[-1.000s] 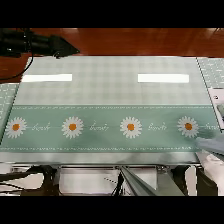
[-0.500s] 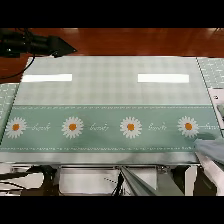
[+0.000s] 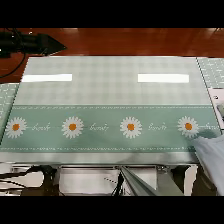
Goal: Fold the shirts.
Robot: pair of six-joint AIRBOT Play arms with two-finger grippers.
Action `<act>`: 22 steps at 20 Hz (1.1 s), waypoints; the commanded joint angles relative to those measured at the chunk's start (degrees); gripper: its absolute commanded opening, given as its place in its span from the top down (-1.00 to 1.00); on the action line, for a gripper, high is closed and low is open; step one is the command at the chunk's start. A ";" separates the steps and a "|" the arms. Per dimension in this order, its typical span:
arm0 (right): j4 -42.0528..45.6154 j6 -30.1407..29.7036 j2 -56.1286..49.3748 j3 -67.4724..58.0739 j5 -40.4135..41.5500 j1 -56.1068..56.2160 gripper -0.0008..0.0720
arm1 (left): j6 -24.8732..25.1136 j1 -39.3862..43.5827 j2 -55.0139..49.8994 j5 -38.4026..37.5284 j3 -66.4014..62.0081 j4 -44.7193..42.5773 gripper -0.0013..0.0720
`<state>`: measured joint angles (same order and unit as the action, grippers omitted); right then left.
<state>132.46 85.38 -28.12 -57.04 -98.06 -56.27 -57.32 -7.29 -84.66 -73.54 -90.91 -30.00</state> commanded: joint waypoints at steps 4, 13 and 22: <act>-57.44 -9.40 -13.51 -12.68 19.50 2.10 -0.30 | 2.14 -0.13 0.42 -0.09 -5.55 -0.02 -0.07; -50.21 -4.68 -30.27 -15.04 28.02 48.33 -0.73 | -26.95 13.97 5.38 -10.97 -11.54 -49.20 -1.00; -47.10 -2.89 -33.44 -15.02 21.73 54.69 -0.72 | -43.17 28.63 21.42 5.33 16.96 -61.75 -1.00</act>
<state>84.77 82.54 -61.01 -72.03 -74.54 -2.85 -92.23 17.21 -69.52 -77.17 -82.15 -85.78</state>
